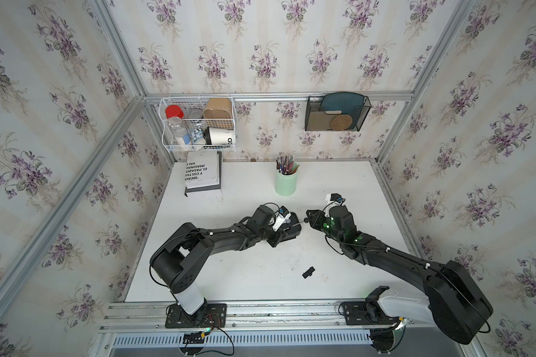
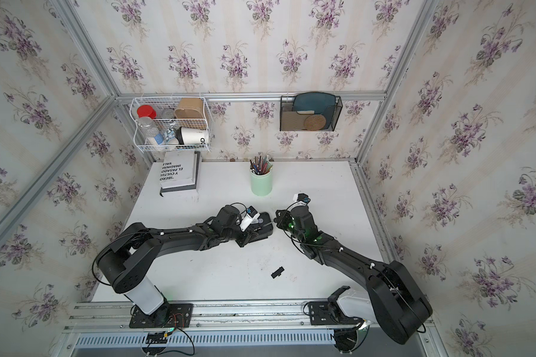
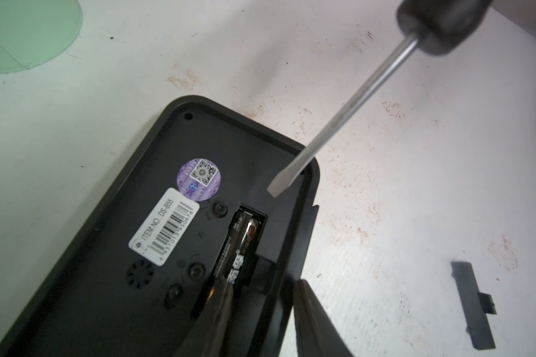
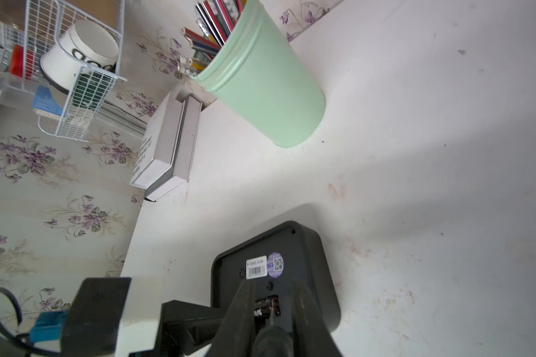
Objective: Remove the battery from the alarm
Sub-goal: Release the battery from the alarm.
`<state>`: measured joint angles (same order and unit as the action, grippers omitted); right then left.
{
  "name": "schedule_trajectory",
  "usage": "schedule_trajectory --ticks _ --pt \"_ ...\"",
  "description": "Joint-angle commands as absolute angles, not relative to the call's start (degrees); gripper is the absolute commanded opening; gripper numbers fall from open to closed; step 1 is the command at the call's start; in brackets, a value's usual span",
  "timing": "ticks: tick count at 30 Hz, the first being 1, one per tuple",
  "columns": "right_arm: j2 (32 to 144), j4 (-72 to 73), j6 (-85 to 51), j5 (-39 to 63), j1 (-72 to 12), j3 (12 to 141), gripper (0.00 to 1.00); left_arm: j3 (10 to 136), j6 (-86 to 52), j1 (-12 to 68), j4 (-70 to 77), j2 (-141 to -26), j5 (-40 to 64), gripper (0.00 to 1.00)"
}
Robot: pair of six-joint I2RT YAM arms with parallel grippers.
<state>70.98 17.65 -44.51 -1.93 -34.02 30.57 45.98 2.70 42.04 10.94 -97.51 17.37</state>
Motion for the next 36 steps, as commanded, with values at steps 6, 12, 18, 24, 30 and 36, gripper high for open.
schedule_trajectory --ticks 6,12,18,24,30,36 --pt "73.48 20.73 -42.86 -0.21 -34.02 29.6 0.0 45.62 3.27 42.01 8.79 -98.3 16.31 0.36" --pt "75.44 22.46 -43.0 1.05 -34.1 30.19 0.0 45.7 3.08 42.01 9.0 -97.74 16.35 0.36" --pt "74.2 22.24 -42.56 -0.82 -34.1 29.44 0.0 46.58 1.42 41.77 8.79 -92.98 12.69 0.37" --pt "74.52 22.48 -42.11 -1.73 -34.08 30.11 0.0 47.71 3.93 41.75 6.69 -95.01 11.24 0.39" --pt "76.14 23.69 -41.95 -0.63 -34.1 30.14 0.0 48.27 5.18 41.75 6.11 -97.37 14.2 0.4" --pt "76.51 23.8 -42.12 2.83 -34.1 30.19 0.0 47.79 5.46 41.76 5.91 -98.42 15.12 0.4"
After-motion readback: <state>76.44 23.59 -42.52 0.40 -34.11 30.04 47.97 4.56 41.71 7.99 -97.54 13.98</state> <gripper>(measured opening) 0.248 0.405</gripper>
